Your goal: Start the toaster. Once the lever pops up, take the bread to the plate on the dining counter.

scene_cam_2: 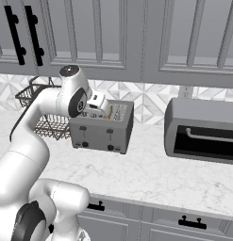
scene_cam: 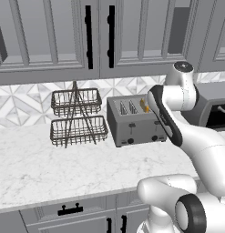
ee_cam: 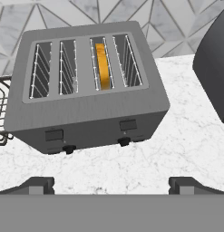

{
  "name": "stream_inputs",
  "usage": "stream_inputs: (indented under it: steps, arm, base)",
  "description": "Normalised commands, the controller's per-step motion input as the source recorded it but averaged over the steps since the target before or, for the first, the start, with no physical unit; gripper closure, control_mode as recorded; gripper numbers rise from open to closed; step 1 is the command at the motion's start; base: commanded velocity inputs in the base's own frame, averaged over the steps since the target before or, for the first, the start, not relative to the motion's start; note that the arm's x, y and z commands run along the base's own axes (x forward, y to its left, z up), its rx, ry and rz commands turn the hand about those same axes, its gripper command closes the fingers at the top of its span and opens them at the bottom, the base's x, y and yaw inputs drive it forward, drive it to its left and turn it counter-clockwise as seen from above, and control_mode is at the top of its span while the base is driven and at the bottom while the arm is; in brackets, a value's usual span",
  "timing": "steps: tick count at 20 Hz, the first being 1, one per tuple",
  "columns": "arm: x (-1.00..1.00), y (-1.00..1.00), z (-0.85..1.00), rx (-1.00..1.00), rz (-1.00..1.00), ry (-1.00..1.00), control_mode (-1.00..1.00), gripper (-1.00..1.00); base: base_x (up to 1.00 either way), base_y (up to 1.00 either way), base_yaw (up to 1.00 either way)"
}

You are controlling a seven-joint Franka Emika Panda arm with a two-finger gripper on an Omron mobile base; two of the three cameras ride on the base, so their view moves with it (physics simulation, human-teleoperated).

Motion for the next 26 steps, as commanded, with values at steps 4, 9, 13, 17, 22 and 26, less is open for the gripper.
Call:
stream_inputs:
  steps: [4,9,13,17,22,26]
  arm:
    - [-0.19,-0.15,-0.09,0.0,0.0,-0.17,-1.0,-1.0]
    - [-0.08,-0.06,-0.29,0.0,0.0,-0.26,-1.0,-1.0]
    - [0.23,0.0,-0.32,0.0,0.01,-0.03,-1.0,-1.0]
    - [0.49,0.0,-0.18,0.0,0.01,0.01,-1.0,-1.0]
    - [0.52,0.0,-0.04,0.0,0.01,0.05,-1.0,-1.0]
    - [0.5,0.0,0.0,0.0,0.01,0.04,-1.0,-1.0]
  base:
    - [0.0,0.0,0.0]
    - [0.0,0.0,0.0]
    - [0.0,0.0,0.0]
    - [0.0,0.0,0.0]
    - [0.0,0.0,0.0]
    - [0.0,0.0,0.0]
